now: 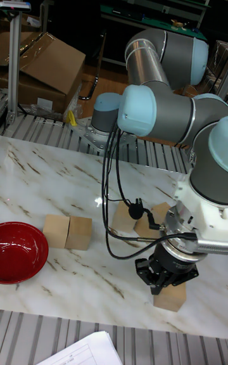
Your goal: Stack the blocks into a pyramid shape
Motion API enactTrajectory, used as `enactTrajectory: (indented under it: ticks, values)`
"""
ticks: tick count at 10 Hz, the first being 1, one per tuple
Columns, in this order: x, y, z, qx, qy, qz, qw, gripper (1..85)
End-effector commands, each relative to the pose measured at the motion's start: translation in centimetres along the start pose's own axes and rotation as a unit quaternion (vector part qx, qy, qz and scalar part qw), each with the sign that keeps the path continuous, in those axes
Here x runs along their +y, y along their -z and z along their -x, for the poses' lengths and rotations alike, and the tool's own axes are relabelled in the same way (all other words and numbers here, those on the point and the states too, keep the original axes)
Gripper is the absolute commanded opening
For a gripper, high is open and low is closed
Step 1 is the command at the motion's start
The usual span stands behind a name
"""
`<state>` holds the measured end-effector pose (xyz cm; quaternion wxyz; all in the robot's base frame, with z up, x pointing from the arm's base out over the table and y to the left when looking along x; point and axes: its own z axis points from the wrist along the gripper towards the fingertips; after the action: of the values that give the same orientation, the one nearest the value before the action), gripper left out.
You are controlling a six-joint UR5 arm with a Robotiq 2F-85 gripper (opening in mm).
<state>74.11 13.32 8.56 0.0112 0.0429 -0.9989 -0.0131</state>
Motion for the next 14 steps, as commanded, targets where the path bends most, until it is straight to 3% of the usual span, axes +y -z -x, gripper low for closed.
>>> enactTrajectory:
  ticks: [1,3,4,5,7,9,10,11,12,14]
  values:
    - [2.2,0.5,0.8,-0.003,-0.002,0.003,1.0,1.0]
    - [3.2,0.4,1.5,-0.011,0.0,0.011,0.9999,1.0]
    - [3.2,0.4,1.9,-0.016,-0.002,0.004,0.9999,1.0]
    - [2.3,0.4,2.7,-0.024,-0.019,-0.02,0.9993,1.0]
    - [3.6,-0.4,3.5,-0.021,-0.081,0.006,0.9964,1.0]
    - [2.3,-0.2,2.9,0.01,-0.115,0.016,0.9931,1.0]
    - [1.9,0.1,2.1,0.019,-0.127,0.029,0.9913,1.0]
    - [1.1,0.1,0.5,0.038,-0.141,0.029,0.9888,1.0]
    - [1.3,0.1,-0.1,0.043,-0.157,0.039,0.986,1.0]
    - [1.2,-0.1,-0.7,0.035,-0.166,0.039,0.9847,1.0]
